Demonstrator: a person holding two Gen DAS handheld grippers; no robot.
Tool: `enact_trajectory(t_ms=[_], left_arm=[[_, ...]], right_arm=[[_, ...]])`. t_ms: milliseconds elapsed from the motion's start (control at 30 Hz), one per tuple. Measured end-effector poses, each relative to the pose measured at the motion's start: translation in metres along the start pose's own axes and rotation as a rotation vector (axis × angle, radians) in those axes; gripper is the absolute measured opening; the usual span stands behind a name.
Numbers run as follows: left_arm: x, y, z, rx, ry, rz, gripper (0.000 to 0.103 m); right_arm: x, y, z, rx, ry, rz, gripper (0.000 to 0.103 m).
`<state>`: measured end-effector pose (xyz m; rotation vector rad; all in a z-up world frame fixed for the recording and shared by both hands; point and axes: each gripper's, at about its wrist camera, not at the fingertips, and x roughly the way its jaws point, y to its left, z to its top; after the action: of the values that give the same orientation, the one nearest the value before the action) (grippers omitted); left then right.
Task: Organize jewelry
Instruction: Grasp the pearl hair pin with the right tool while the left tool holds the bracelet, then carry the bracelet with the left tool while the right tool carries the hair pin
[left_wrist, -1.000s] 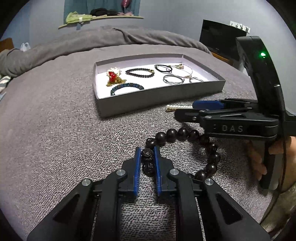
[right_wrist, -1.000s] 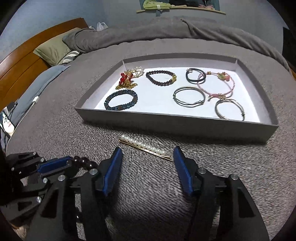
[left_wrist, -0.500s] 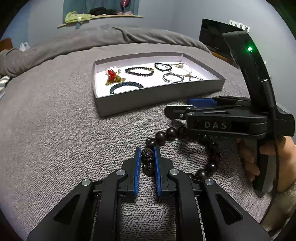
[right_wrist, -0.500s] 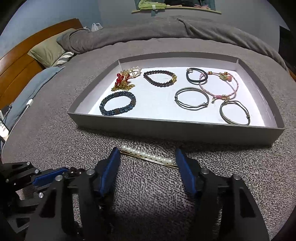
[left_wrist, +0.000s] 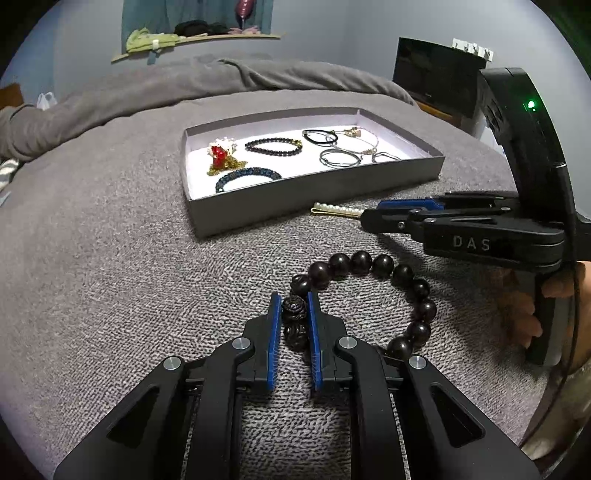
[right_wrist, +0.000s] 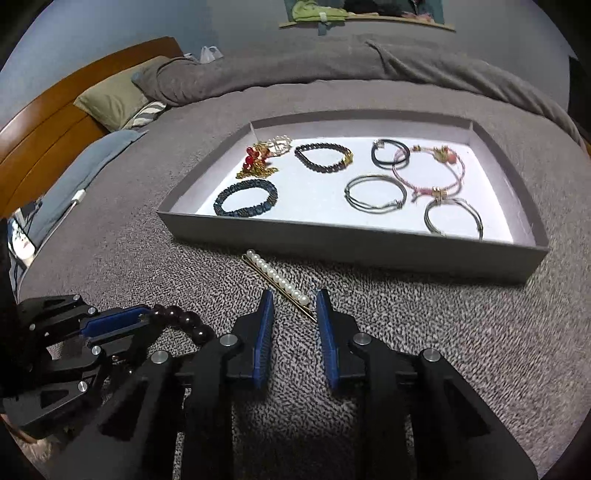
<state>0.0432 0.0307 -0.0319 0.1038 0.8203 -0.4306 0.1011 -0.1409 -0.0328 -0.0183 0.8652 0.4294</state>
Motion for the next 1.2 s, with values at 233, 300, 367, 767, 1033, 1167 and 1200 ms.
enact_trajectory(t_ms=[233,300,367,767,1033,1167,1200], left_arm=[[0.002,0.002,-0.001,-0.002,0.006,-0.006,0.015],[0.003,0.002,0.000,-0.002,0.009,-0.008,0.015],[0.003,0.003,0.000,-0.002,0.009,-0.010,0.015],[-0.021,0.002,0.005,-0.012,-0.073,-0.032,0.015],[-0.055,-0.012,0.034,0.033,-0.190,-0.025,0.015],[-0.065,-0.014,0.057,0.057,-0.228,-0.008,0.015],[-0.066,-0.014,0.062,0.062,-0.240,-0.005,0.015]], right_arm=[[0.021,0.022,0.011,-0.158,0.026,-0.031,0.040],[0.025,0.023,0.009,-0.184,0.033,-0.042,0.037],[0.024,0.024,0.008,-0.193,0.042,-0.036,0.017],[-0.034,0.026,-0.004,-0.193,-0.033,0.040,0.008],[-0.062,-0.005,0.011,-0.111,-0.118,-0.001,0.008],[-0.062,-0.029,0.021,-0.067,-0.136,-0.045,0.008],[-0.062,-0.038,0.026,-0.055,-0.142,-0.062,0.008]])
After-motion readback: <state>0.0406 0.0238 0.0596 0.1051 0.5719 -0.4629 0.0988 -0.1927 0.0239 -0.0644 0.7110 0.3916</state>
